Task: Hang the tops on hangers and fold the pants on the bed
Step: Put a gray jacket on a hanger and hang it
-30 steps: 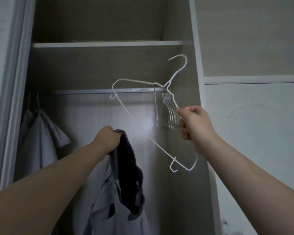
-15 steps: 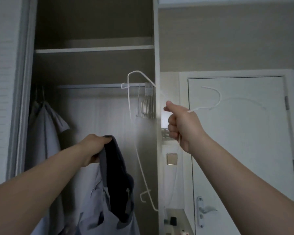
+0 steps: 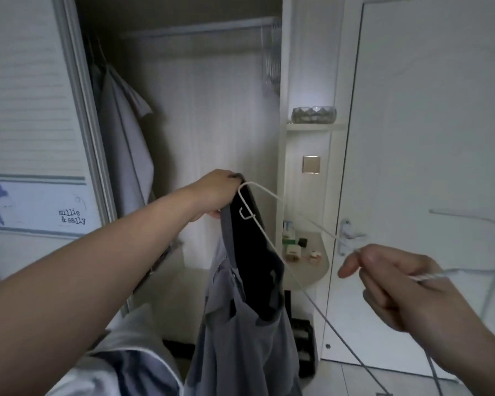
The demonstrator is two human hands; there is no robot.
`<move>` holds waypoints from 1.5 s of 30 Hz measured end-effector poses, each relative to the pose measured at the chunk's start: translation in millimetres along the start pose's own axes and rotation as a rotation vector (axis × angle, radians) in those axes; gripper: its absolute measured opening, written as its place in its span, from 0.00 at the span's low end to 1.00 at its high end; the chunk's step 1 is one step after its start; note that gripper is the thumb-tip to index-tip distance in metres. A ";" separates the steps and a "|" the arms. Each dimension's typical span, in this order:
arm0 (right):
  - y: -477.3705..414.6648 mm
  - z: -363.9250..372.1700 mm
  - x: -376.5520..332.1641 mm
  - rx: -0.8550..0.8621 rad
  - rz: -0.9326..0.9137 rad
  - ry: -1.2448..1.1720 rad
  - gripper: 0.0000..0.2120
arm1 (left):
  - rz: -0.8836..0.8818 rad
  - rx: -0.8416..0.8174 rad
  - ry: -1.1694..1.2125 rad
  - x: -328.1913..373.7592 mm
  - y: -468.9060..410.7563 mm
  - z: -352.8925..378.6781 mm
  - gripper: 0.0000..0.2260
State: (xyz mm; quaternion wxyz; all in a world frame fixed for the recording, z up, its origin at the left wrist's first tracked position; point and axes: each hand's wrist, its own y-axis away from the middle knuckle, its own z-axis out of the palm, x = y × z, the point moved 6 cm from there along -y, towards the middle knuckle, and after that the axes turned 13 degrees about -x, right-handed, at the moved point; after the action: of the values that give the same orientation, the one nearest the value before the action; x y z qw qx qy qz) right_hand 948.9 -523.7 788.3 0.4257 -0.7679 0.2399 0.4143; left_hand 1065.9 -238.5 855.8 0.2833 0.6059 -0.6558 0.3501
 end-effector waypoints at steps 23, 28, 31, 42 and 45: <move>79.2 57.2 118.1 0.064 0.395 -0.033 0.17 | 0.453 -0.402 -0.364 5.7 121.2 186.1 0.11; 82.0 74.2 126.9 0.039 0.374 -0.211 0.20 | 0.427 -0.464 -0.299 -3.4 124.1 196.6 0.07; 88.6 85.1 138.0 0.047 0.398 -0.314 0.20 | 0.360 -0.564 -0.248 -14.5 124.7 206.1 0.09; 97.0 37.7 122.2 0.162 0.228 -0.290 0.21 | 0.513 -0.313 -0.993 -43.6 150.9 196.1 0.32; 90.8 46.1 125.8 0.205 0.227 -0.255 0.19 | 0.581 -0.257 -0.902 -42.4 161.3 216.1 0.29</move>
State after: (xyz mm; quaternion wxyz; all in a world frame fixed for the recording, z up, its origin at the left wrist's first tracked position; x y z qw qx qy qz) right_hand 931.7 -533.9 627.7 0.4791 -0.6300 0.3099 0.5268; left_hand 921.6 -383.3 674.9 -0.0625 0.4503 -0.8899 0.0364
